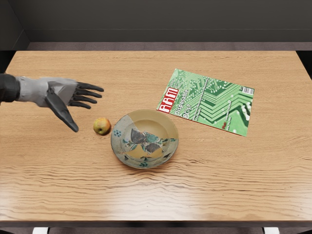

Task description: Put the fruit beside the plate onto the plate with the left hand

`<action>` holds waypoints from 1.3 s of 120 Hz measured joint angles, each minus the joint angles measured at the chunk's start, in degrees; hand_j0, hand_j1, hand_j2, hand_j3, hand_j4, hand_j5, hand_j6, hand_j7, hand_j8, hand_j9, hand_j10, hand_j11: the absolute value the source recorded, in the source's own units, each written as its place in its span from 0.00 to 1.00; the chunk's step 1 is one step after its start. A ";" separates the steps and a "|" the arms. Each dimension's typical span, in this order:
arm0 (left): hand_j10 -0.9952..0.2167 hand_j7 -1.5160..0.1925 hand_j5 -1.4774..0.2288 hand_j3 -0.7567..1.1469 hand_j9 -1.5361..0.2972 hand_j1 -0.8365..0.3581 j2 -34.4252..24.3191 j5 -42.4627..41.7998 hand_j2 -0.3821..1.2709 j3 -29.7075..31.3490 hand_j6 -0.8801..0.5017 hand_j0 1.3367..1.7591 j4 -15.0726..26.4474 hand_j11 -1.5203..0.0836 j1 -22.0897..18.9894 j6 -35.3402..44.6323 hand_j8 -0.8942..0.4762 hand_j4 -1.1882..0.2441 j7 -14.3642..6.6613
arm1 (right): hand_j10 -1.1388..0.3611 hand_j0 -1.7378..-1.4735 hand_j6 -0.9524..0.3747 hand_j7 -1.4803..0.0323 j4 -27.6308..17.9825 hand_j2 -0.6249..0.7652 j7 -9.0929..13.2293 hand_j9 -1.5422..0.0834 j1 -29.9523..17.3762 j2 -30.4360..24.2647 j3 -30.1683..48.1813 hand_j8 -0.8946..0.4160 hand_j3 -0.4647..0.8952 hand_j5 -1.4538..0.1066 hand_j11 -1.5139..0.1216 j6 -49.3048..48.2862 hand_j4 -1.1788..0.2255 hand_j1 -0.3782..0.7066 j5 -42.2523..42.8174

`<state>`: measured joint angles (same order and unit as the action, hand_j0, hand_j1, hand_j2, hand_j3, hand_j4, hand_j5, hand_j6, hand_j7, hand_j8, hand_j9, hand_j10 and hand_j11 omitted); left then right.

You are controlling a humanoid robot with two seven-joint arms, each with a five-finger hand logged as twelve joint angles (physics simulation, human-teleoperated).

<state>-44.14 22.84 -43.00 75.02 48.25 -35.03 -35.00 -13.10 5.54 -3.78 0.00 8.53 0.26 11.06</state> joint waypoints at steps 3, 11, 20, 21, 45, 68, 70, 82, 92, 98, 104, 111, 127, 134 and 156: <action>0.75 0.82 0.80 0.40 0.78 0.91 0.92 3.93 0.24 0.01 0.58 0.76 1.40 0.88 0.00 0.00 0.59 0.77 0.00 | 0.75 0.30 0.70 0.96 0.00 0.45 0.00 0.93 0.00 0.00 0.00 0.67 0.34 0.92 0.91 0.00 0.83 0.05 0.00; 0.75 0.82 0.80 0.40 0.77 0.90 3.89 13.75 0.24 0.04 0.57 0.76 4.32 0.87 -0.07 1.31 0.59 0.77 0.00 | 0.75 0.30 0.70 0.96 0.00 0.45 0.00 0.93 0.00 0.00 0.00 0.67 0.34 0.92 0.91 0.00 0.83 0.05 0.00; 0.74 0.82 0.80 0.40 0.77 0.90 5.11 23.09 0.24 0.50 0.57 0.76 6.45 0.87 0.48 5.29 0.58 0.76 0.00 | 0.75 0.30 0.70 0.96 0.00 0.45 0.00 0.93 0.00 0.00 0.00 0.67 0.34 0.92 0.91 0.00 0.83 0.05 -0.01; 0.74 0.82 0.80 0.40 0.77 0.90 5.11 23.87 0.24 0.55 0.57 0.76 6.61 0.87 0.54 5.63 0.58 0.76 0.00 | 0.75 0.30 0.70 0.96 0.00 0.45 0.00 0.93 0.00 0.00 0.00 0.67 0.34 0.92 0.91 0.00 0.83 0.05 -0.01; 0.74 0.82 0.80 0.40 0.77 0.90 7.09 33.23 0.24 10.03 0.57 0.76 8.30 0.87 6.75 17.45 0.58 0.76 0.00 | 0.75 0.30 0.70 0.96 0.00 0.45 0.00 0.93 0.00 0.00 0.00 0.67 0.34 0.92 0.91 0.00 0.83 0.05 0.00; 0.76 0.83 0.81 0.40 0.79 0.92 10.71 37.62 0.24 17.59 0.58 0.76 8.54 0.89 6.40 22.27 0.60 0.78 0.00 | 0.75 0.30 0.70 0.96 0.00 0.45 0.00 0.93 0.00 0.00 0.00 0.67 0.34 0.92 0.91 0.00 0.83 0.05 0.00; 0.77 0.84 0.82 0.40 0.79 0.93 11.74 37.77 0.24 17.84 0.59 0.76 8.54 0.89 6.35 22.42 0.60 0.78 0.00 | 0.75 0.30 0.70 0.96 0.00 0.45 0.00 0.93 0.00 0.00 0.00 0.67 0.34 0.92 0.91 0.00 0.83 0.05 0.00; 0.78 0.85 0.83 0.40 0.81 0.95 12.38 38.52 0.24 19.78 0.60 0.76 8.54 0.91 7.71 22.84 0.62 0.80 0.00 | 0.75 0.30 0.70 0.96 0.00 0.45 0.00 0.93 0.00 0.00 0.00 0.67 0.34 0.92 0.91 0.00 0.83 0.05 0.00; 0.79 0.86 0.84 0.40 0.81 0.96 12.71 39.12 0.24 21.63 0.61 0.76 8.51 0.92 8.24 22.98 0.62 0.80 0.00 | 0.75 0.30 0.70 0.96 0.00 0.45 0.00 0.93 0.00 0.00 0.00 0.67 0.34 0.92 0.91 0.00 0.83 0.05 0.00; 0.79 0.86 0.84 0.40 0.81 0.96 13.27 39.80 0.24 22.56 0.61 0.76 8.47 0.92 8.08 23.08 0.62 0.80 0.00 | 0.75 0.30 0.70 0.96 0.00 0.45 0.00 0.93 0.00 0.00 0.00 0.67 0.34 0.92 0.91 0.00 0.83 0.05 -0.01; 0.78 0.85 0.83 0.40 0.80 0.94 13.29 40.64 0.24 23.13 0.60 0.76 8.42 0.91 7.92 23.16 0.61 0.79 0.00 | 0.75 0.30 0.70 0.96 0.00 0.45 0.00 0.93 0.00 0.00 0.00 0.67 0.34 0.92 0.91 0.00 0.83 0.05 -0.01; 0.75 0.82 0.80 0.40 0.78 0.91 13.29 41.23 0.24 23.51 0.57 0.76 8.37 0.88 7.91 23.47 0.59 0.77 0.00 | 0.75 0.30 0.70 0.96 0.00 0.45 0.00 0.93 0.00 0.00 0.00 0.67 0.34 0.92 0.91 0.00 0.83 0.05 0.00; 0.70 0.77 0.75 0.40 0.73 0.84 13.24 41.87 0.25 23.94 0.53 0.76 8.32 0.83 7.75 24.13 0.54 0.72 0.00 | 0.75 0.30 0.70 0.96 0.00 0.45 0.00 0.93 0.00 0.00 0.00 0.67 0.34 0.92 0.91 0.00 0.83 0.05 0.00; 0.67 0.75 0.73 0.40 0.71 0.81 13.00 42.01 0.25 24.01 0.50 0.76 8.29 0.80 7.82 24.24 0.52 0.70 0.00 | 0.75 0.30 0.70 0.96 0.00 0.45 0.00 0.93 0.00 0.00 0.00 0.67 0.34 0.92 0.91 0.00 0.83 0.05 0.00; 0.59 0.68 0.66 0.40 0.64 0.72 12.20 42.15 0.27 24.28 0.44 0.76 8.28 0.73 7.51 24.39 0.45 0.64 0.00 | 0.75 0.30 0.70 0.96 0.00 0.45 0.00 0.93 0.00 0.00 0.00 0.67 0.34 0.92 0.91 0.00 0.83 0.05 -0.01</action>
<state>-31.94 64.99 -18.72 83.30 55.76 -10.64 -35.00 -13.10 5.54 -3.78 0.00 8.53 0.26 11.06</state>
